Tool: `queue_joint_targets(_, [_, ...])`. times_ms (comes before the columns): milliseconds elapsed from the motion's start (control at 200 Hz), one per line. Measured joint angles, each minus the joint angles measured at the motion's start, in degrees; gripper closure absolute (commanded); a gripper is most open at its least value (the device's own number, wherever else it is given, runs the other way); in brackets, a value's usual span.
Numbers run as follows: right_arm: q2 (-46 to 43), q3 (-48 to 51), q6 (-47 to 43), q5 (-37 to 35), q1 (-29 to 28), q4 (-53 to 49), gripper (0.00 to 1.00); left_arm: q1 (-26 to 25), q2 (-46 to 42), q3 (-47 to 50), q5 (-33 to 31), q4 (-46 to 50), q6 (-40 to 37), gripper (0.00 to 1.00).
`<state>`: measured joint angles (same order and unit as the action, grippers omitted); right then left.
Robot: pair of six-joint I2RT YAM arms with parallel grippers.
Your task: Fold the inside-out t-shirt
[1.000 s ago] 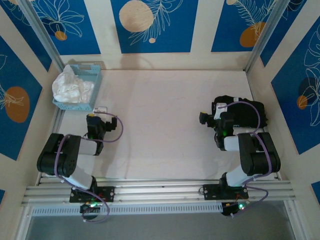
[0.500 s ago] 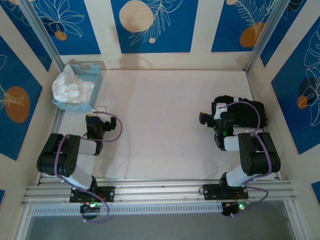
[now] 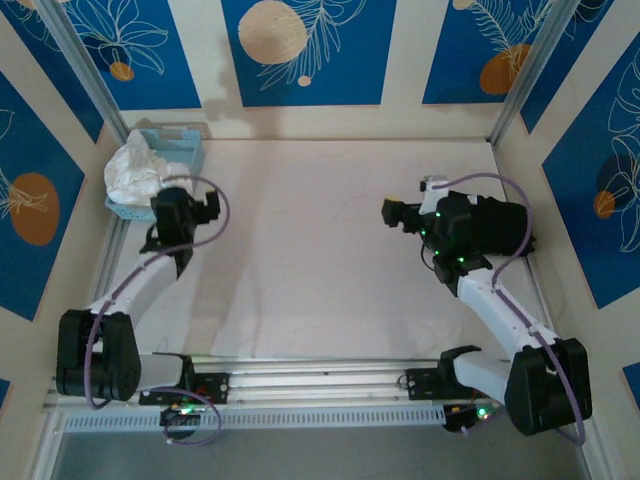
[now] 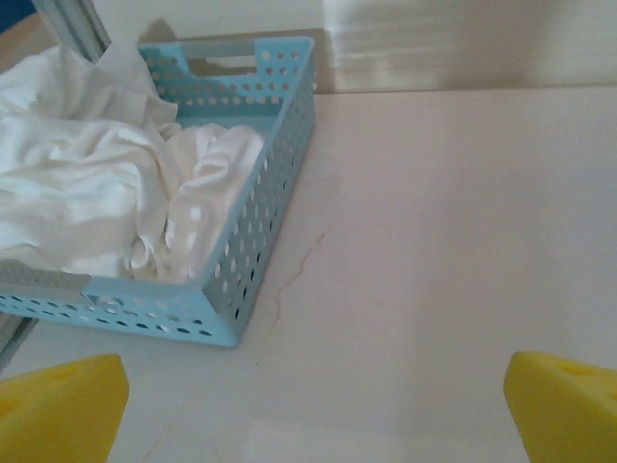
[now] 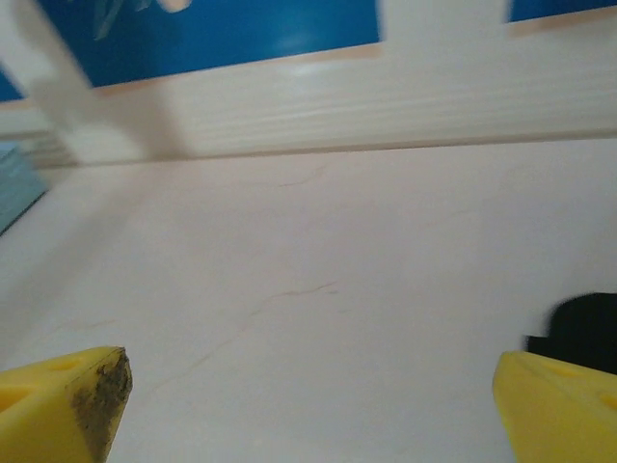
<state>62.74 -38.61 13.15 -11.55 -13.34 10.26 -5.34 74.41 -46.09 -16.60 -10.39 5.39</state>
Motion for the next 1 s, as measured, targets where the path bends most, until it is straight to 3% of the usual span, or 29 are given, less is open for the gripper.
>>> queue_joint_targets(95, [0.2,-3.8,0.0,0.0,-2.4,-5.7,0.03,1.3,0.6,-6.3,0.6,7.3,3.3,0.00])
queue_joint_targets(180, [0.7,-6.1,0.4,0.0,-2.6,-7.6,0.03,6.5,3.7,-9.5,3.2,11.5,7.0,0.00])
queue_joint_targets(270, [1.5,-6.7,0.6,0.0,-3.0,-8.0,0.03,13.9,12.1,-15.9,4.8,15.7,10.7,0.01])
queue_joint_targets(355, [3.3,-6.7,0.8,0.1,-3.2,-8.2,0.03,17.7,22.3,-24.6,5.2,19.9,12.5,0.02])
queue_joint_targets(660, [8.1,-6.7,1.9,1.7,-3.1,-8.5,0.03,19.6,47.0,-52.9,3.7,31.9,12.5,0.10])
queue_joint_targets(800, [8.3,-6.8,2.1,2.6,-2.9,-8.2,0.03,20.0,55.1,-62.6,3.9,36.7,11.2,0.29])
queue_joint_targets(905, [8.7,-7.0,2.3,2.8,-2.3,-8.2,0.03,20.7,58.8,-66.0,4.9,39.1,10.9,0.61])
queue_joint_targets(995, [8.7,-7.1,2.4,2.8,-1.9,-8.2,0.03,21.3,59.6,-67.8,6.4,40.7,10.8,0.95])
